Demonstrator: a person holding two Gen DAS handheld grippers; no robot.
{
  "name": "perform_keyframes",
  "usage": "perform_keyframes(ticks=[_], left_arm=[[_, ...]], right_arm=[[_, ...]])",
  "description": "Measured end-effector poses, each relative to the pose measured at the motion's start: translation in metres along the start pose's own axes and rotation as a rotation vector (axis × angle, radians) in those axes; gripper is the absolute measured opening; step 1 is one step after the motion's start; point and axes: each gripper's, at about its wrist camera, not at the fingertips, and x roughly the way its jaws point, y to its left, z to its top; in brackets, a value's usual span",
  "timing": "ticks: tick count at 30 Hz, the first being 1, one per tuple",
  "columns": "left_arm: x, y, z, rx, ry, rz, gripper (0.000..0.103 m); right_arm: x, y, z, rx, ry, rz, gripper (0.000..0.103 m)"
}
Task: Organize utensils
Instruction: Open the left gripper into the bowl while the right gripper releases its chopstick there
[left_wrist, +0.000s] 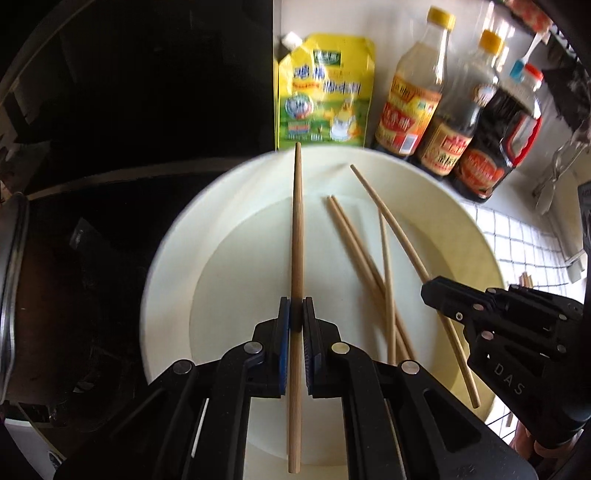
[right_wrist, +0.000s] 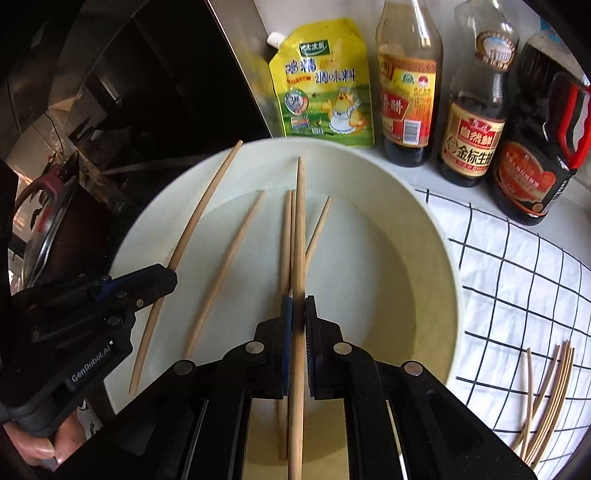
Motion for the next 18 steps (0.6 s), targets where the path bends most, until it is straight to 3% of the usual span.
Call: perform_keyframes(ticks=[5, 6, 8, 9, 10, 18], left_arm=[[0.01, 0.002, -0.001, 0.005, 0.031, -0.001, 0.008], [0.009, 0.002, -0.001, 0.003, 0.029, -0.001, 0.014], [0.007, 0.005, -0.002, -0.006, 0.024, 0.002, 0.037], [0.005, 0.007, -0.002, -0.015, 0.01, 0.006, 0.057], [0.0, 0.009, -0.002, -0.022, -0.011, 0.008, 0.061], [-0.012, 0.017, -0.001, -0.04, -0.035, 0.022, 0.061]], right_arm=[[0.007, -0.001, -0.001, 0.008, 0.025, -0.014, 0.009], [0.006, -0.003, -0.001, 0.015, 0.023, -0.018, 0.014], [0.002, -0.006, -0.001, 0.024, 0.007, -0.022, 0.016], [0.001, -0.008, -0.001, 0.025, 0.001, -0.026, 0.016], [-0.002, -0.009, -0.002, 0.024, -0.006, -0.028, 0.016], [-0.02, -0.014, -0.01, 0.036, -0.036, -0.039, 0.024]])
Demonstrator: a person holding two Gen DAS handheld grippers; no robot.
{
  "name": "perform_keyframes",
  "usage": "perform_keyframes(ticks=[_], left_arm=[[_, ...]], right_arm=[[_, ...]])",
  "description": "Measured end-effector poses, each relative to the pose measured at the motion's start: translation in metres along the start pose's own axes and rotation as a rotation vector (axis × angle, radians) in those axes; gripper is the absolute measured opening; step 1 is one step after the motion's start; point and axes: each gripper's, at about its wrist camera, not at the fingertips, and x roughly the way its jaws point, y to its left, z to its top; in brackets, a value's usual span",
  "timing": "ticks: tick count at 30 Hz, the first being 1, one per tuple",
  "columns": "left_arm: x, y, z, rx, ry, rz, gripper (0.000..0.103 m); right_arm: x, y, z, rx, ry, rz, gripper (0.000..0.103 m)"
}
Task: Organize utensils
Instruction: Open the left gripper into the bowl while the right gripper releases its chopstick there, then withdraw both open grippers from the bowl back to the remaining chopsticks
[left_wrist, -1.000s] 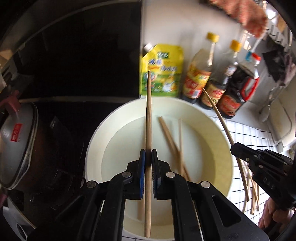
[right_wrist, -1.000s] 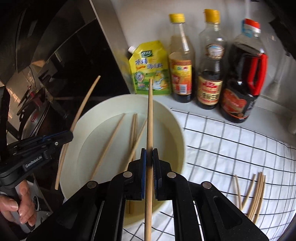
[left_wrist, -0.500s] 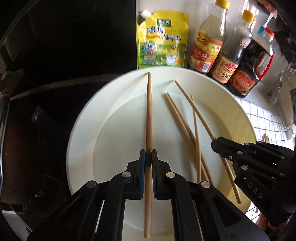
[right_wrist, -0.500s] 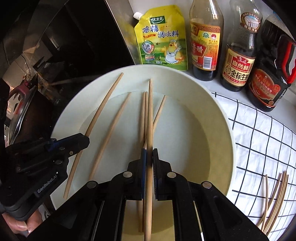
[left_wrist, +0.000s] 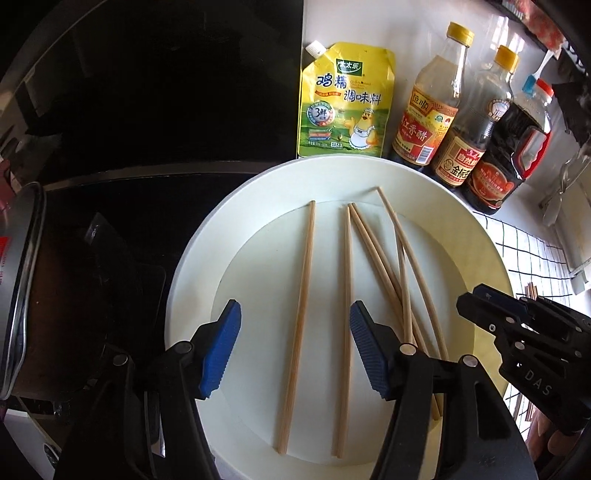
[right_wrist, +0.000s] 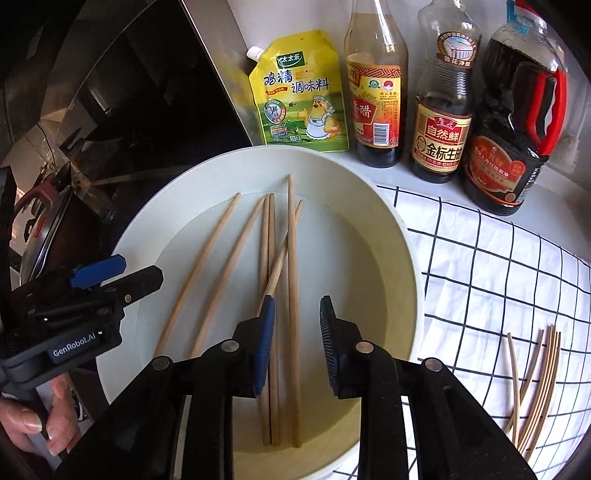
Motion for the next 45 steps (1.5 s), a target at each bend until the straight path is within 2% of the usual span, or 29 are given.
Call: perform_keyframes(ticks=[8, 23, 40, 45], left_arm=[[-0.004, -0.006, -0.004, 0.015, 0.007, -0.006, 0.063], [-0.039, -0.038, -0.019, 0.066, -0.037, -0.035, 0.064], [-0.065, -0.099, -0.05, 0.08, -0.034, -0.027, 0.071], [-0.073, -0.121, -0.058, 0.091, -0.042, -0.031, 0.073]], right_arm=[[-0.021, -0.003, -0.012, 0.015, -0.028, -0.013, 0.027], [-0.068, -0.018, -0.043, 0.07, -0.121, -0.027, 0.03], [-0.109, -0.074, -0.085, 0.117, -0.131, -0.028, 0.035], [-0.123, -0.092, -0.094, 0.126, -0.143, -0.031, 0.041]])
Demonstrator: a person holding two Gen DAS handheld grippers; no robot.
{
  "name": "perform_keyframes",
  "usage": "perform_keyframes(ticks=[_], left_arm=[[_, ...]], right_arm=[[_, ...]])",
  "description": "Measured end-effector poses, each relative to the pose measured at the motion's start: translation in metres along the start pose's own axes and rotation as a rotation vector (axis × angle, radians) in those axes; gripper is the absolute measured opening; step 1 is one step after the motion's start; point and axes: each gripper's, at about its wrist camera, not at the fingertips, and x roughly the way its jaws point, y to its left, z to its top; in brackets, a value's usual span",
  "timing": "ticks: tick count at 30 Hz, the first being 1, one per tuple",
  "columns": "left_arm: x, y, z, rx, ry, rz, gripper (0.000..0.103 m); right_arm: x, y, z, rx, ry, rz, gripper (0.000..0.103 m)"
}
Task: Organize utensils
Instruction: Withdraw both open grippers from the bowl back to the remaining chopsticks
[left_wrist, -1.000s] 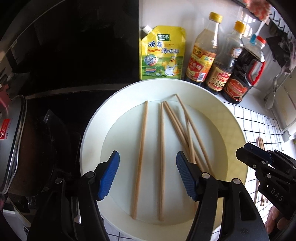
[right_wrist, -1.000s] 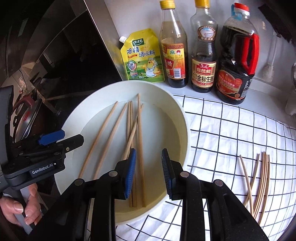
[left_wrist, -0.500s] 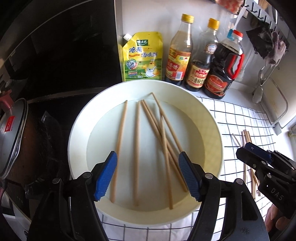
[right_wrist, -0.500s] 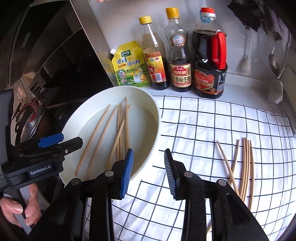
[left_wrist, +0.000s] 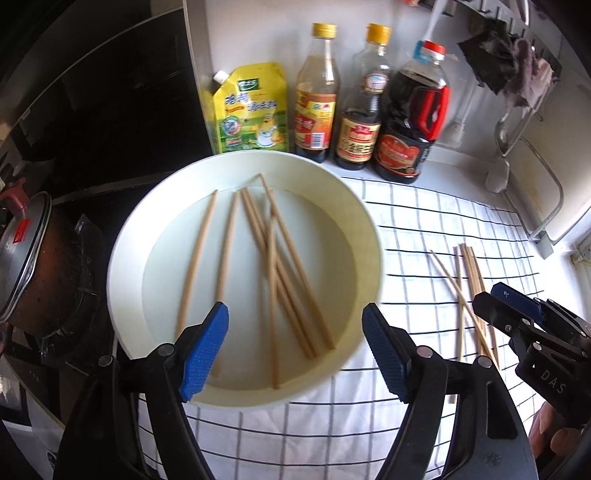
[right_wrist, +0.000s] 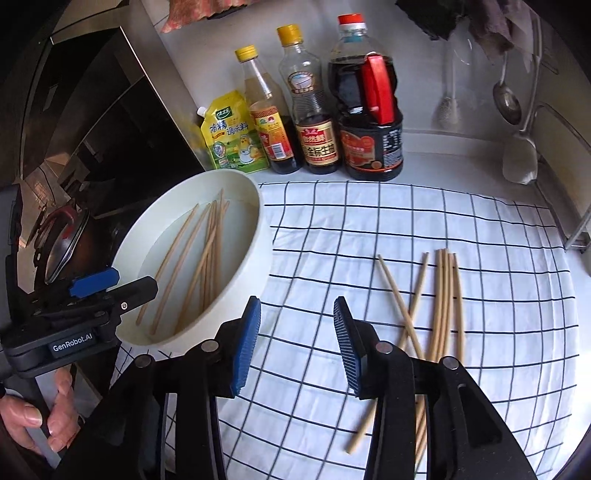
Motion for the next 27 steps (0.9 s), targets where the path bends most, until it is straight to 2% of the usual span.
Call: perform_keyframes(ticks=[16, 27], left_arm=[[-0.007, -0.077, -0.017, 0.059, 0.013, -0.039, 0.078], [0.001, -0.108, -0.031, 0.087, 0.047, -0.057, 0.078]], right_arm=[[-0.03, -0.063, -0.026, 0.046, -0.001, -0.044, 0.043], [-0.035, -0.096, -0.044, 0.079, 0.013, -0.072, 0.044]])
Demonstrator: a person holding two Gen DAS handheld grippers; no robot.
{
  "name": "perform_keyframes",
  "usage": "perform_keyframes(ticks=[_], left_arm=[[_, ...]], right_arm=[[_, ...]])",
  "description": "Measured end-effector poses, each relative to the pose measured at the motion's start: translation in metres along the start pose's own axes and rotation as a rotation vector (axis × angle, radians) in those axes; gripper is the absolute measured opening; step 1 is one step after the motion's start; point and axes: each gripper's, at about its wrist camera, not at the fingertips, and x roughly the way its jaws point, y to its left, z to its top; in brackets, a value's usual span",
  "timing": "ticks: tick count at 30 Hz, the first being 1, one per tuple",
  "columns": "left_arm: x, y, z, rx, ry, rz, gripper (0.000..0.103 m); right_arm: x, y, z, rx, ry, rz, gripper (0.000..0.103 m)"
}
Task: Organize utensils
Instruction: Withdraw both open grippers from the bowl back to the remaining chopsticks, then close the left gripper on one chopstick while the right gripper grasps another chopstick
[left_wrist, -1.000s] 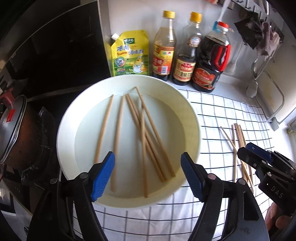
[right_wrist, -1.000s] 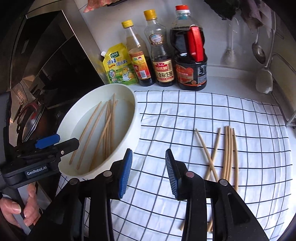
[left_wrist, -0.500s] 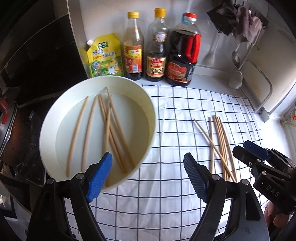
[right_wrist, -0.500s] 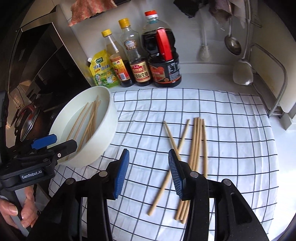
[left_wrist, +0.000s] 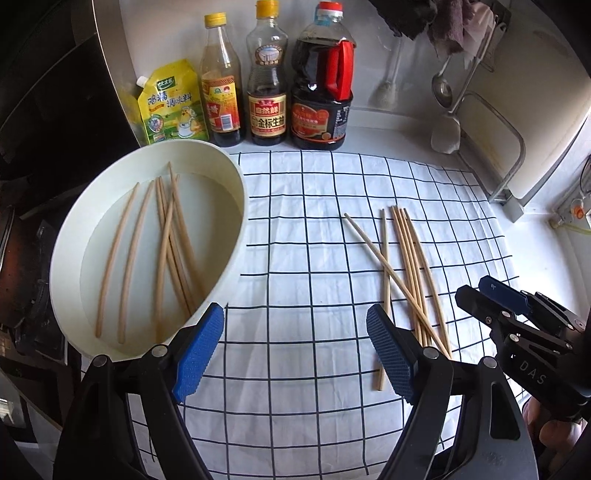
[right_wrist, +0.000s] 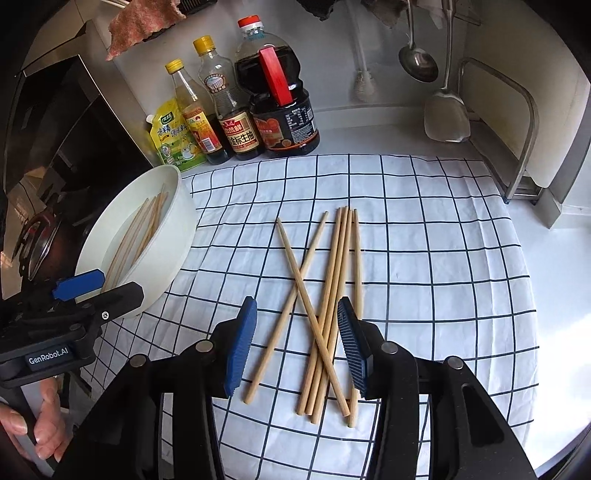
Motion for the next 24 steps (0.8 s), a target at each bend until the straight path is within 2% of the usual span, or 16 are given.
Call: perform_keyframes(ticks=[13, 24], left_arm=[[0.011, -0.014, -0.005, -0.01, -0.005, -0.005, 0.078], [0.025, -0.018, -0.008, -0.019, 0.003, 0.0, 0.078]], right_arm=[[0.008, -0.022, -0.014, -0.007, 0.022, -0.046, 0.045], [0.019, -0.021, -0.015, -0.036, 0.021, -0.04, 0.047]])
